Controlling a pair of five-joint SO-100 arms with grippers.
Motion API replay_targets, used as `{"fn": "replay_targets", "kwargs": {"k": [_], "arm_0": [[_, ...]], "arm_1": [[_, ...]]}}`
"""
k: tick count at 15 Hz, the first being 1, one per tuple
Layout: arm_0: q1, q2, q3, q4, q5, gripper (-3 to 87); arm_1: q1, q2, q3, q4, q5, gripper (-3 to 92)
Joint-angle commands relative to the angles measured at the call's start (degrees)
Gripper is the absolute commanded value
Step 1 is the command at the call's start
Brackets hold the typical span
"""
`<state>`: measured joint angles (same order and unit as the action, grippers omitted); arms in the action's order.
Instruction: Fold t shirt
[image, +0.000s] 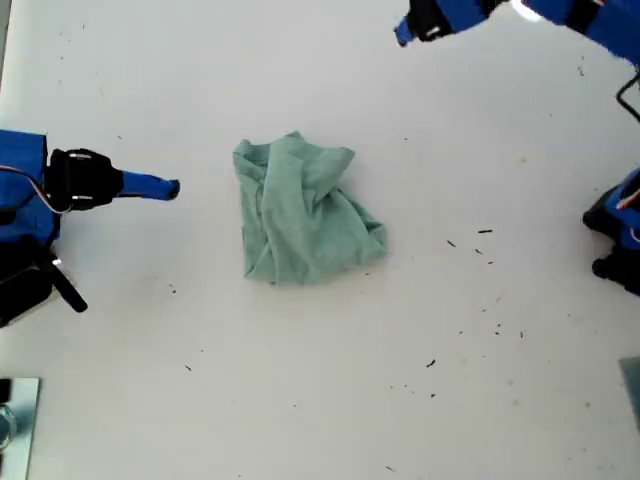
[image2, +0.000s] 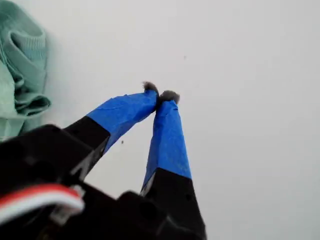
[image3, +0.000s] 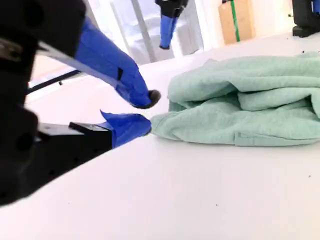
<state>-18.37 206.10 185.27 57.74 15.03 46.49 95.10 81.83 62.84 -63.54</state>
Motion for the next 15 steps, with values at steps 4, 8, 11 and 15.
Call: {"fn": "replay_targets", "kwargs": {"k": [4,8,11,15], "arm_0": [[-4.13,0.44,0.53,0.79,-0.53,4.6],[-3.78,0.44,0.53,0.79,-0.53,4.7],[-3.16,0.44,0.62,0.79,-0.53,4.8],[-2.99,0.44,0.62,0.79,-0.53,4.8]], "arm_1": [[-11.87,52.65,57.13,-1.58,16.17,2.5],[-27.16,106.08,86.57,15.73,35.68,2.5],[-29.44,104.24,95.45,15.29,48.16,5.3],[-29.18,105.64,95.71,14.59,50.19,9.3]]}}
